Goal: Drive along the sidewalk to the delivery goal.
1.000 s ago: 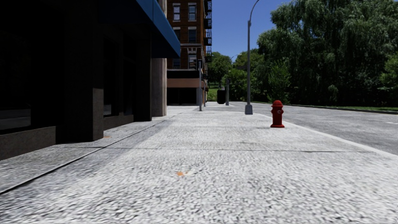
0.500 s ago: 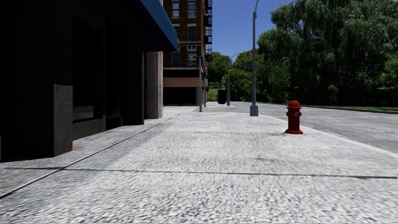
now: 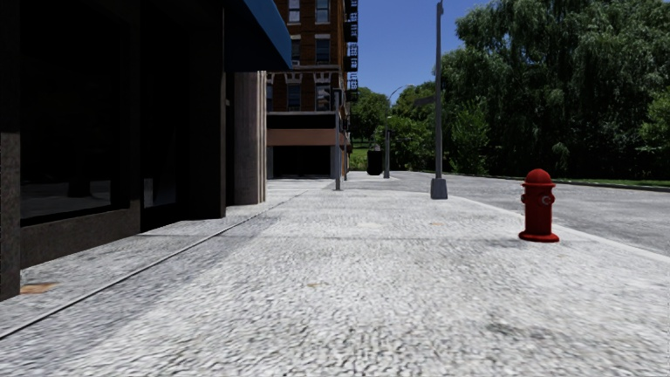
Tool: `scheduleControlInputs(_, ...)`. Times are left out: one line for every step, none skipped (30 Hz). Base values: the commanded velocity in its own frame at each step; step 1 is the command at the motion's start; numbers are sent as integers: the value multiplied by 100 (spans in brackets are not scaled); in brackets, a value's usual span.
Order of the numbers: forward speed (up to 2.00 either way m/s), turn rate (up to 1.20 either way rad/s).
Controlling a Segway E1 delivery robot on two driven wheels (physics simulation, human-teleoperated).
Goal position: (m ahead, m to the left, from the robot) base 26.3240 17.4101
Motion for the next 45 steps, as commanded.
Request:
scheduleControlInputs(200, 0)
scheduleControlInputs(200, 0)
scheduleControlInputs(200, 0)
scheduleControlInputs(200, 0)
scheduleControlInputs(200, 0)
scheduleControlInputs(200, 0)
scheduleControlInputs(200, 0)
scheduleControlInputs(200, 0)
scheduleControlInputs(200, 0)
scheduleControlInputs(200, 0)
scheduleControlInputs(200, 0)
scheduleControlInputs(200, 0)
scheduleControlInputs(200, 0)
scheduleControlInputs(200, 0)
scheduleControlInputs(200, 0)
scheduleControlInputs(200, 0)
scheduleControlInputs(200, 0)
scheduleControlInputs(200, 0)
scheduleControlInputs(200, 0)
scheduleControlInputs(200, 0)
scheduleControlInputs(200, 0)
scheduleControlInputs(200, 0)
scheduleControlInputs(200, 0)
scheduleControlInputs(200, 0)
scheduleControlInputs(200, 0)
scheduleControlInputs(200, 0)
scheduleControlInputs(200, 0)
scheduleControlInputs(200, 0)
scheduleControlInputs(200, 0)
scheduleControlInputs(200, 0)
scheduleControlInputs(200, 0)
scheduleControlInputs(200, 0)
scheduleControlInputs(200, 0)
scheduleControlInputs(200, 0)
scheduleControlInputs(200, 0)
scheduleControlInputs(200, 0)
scheduleControlInputs(200, 0)
scheduleControlInputs(200, 0)
scheduleControlInputs(200, 0)
scheduleControlInputs(200, 0)
scheduleControlInputs(200, 0)
scheduleControlInputs(200, 0)
scheduleControlInputs(200, 0)
scheduleControlInputs(200, 0)
scheduleControlInputs(200, 0)
